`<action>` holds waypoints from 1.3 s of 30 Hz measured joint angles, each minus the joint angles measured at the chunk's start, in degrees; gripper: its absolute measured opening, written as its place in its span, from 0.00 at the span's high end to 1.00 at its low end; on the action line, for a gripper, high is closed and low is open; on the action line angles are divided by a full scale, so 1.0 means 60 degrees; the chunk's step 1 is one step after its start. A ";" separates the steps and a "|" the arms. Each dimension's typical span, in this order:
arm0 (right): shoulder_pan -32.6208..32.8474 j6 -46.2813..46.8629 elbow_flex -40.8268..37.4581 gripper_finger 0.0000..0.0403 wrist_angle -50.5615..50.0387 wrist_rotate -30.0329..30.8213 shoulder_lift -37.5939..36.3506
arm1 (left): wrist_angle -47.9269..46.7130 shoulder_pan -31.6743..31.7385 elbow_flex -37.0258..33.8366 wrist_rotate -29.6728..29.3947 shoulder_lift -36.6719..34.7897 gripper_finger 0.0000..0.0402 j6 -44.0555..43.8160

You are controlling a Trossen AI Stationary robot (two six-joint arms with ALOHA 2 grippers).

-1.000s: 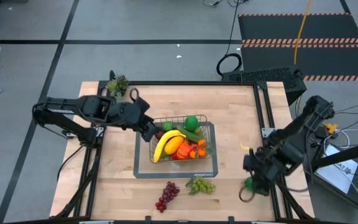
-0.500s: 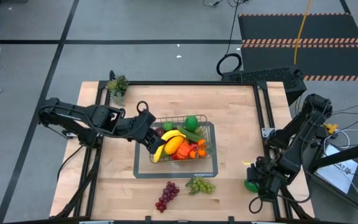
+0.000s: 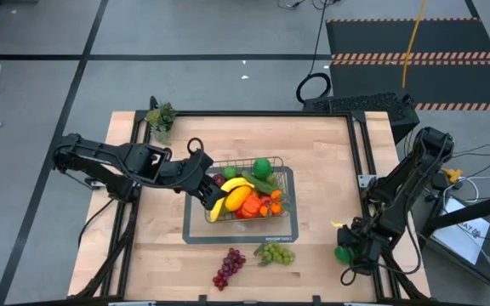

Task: Build produce basket
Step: Put the lime into the gold wire basket

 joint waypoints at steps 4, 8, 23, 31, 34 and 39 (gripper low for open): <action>0.0000 0.0020 -0.0450 0.01 0.0435 -0.0011 0.0000 | 0.0004 0.0011 0.0000 0.0000 0.0000 0.15 -0.0031; 0.0000 0.0036 -0.0962 0.02 0.1458 -0.0003 0.0000 | 0.0004 -0.0008 0.0000 -0.0004 0.0000 0.15 -0.0183; -0.0026 0.1472 -0.1380 0.29 0.2306 0.0015 -0.0113 | 0.0565 0.0000 0.0004 -0.0018 0.0000 0.15 -0.0027; -0.0495 0.1923 -0.1369 0.28 0.4189 0.0005 -0.1065 | 0.1456 0.0000 0.0004 -0.0063 -0.0004 0.15 0.0733; -0.0790 0.1916 -0.1369 0.28 0.4910 0.0211 -0.1612 | 0.1699 0.0000 0.0004 -0.0297 -0.0004 0.15 0.1259; -0.1331 0.1693 -0.1365 0.28 0.6008 0.1386 -0.2512 | 0.1938 0.0001 0.0011 -0.0596 0.0200 0.15 0.2368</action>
